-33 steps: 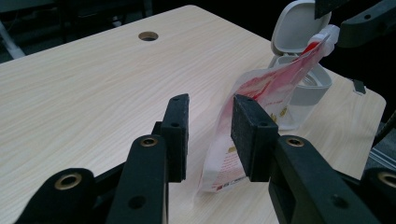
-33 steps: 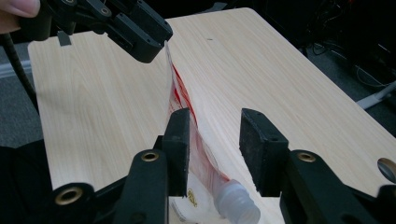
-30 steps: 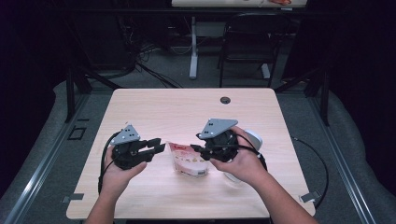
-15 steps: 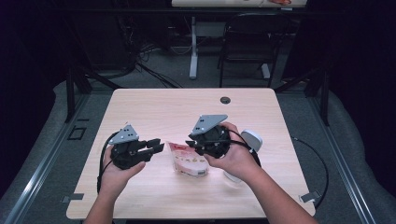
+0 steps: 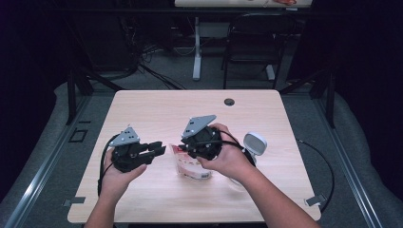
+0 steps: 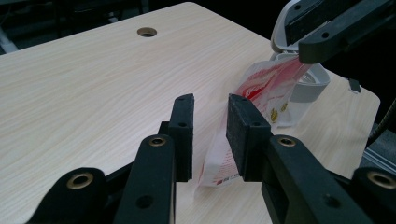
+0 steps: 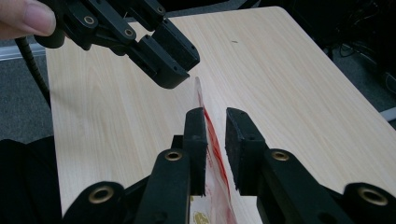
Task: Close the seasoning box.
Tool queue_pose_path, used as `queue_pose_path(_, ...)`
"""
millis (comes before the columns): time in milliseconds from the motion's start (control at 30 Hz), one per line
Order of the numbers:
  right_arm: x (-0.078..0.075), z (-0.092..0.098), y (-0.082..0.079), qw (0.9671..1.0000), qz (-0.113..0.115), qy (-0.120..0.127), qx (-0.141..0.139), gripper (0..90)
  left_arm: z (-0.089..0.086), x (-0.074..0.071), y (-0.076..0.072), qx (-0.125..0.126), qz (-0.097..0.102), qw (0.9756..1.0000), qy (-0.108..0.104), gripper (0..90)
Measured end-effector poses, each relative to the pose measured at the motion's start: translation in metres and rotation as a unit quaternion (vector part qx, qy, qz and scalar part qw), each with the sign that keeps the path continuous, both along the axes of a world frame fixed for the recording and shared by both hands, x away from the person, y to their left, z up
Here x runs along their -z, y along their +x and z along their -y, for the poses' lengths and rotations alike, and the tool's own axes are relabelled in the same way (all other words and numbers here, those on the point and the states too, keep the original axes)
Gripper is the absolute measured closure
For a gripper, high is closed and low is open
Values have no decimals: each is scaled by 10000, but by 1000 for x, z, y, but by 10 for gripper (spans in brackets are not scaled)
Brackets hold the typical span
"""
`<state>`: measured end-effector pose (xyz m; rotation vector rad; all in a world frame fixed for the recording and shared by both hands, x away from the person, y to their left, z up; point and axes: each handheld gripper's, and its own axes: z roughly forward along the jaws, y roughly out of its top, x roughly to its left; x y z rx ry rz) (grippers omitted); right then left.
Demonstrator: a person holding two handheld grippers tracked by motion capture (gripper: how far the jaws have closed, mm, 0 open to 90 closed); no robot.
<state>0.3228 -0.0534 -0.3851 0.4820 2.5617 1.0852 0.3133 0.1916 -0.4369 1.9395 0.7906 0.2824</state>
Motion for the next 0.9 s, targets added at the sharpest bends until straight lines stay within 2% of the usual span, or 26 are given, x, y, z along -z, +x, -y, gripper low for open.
queue_pose_path(267, 5, -11, 5, 9998, -92, -154, -74, 783, -5, -1, 0, -70, -8, 10000, -18, 714)
queue_pose_path(900, 15, -23, 16, 9986, -265, -460, -11, 793, -10, 0, 1, -135, -17, 9999, 3, 704)
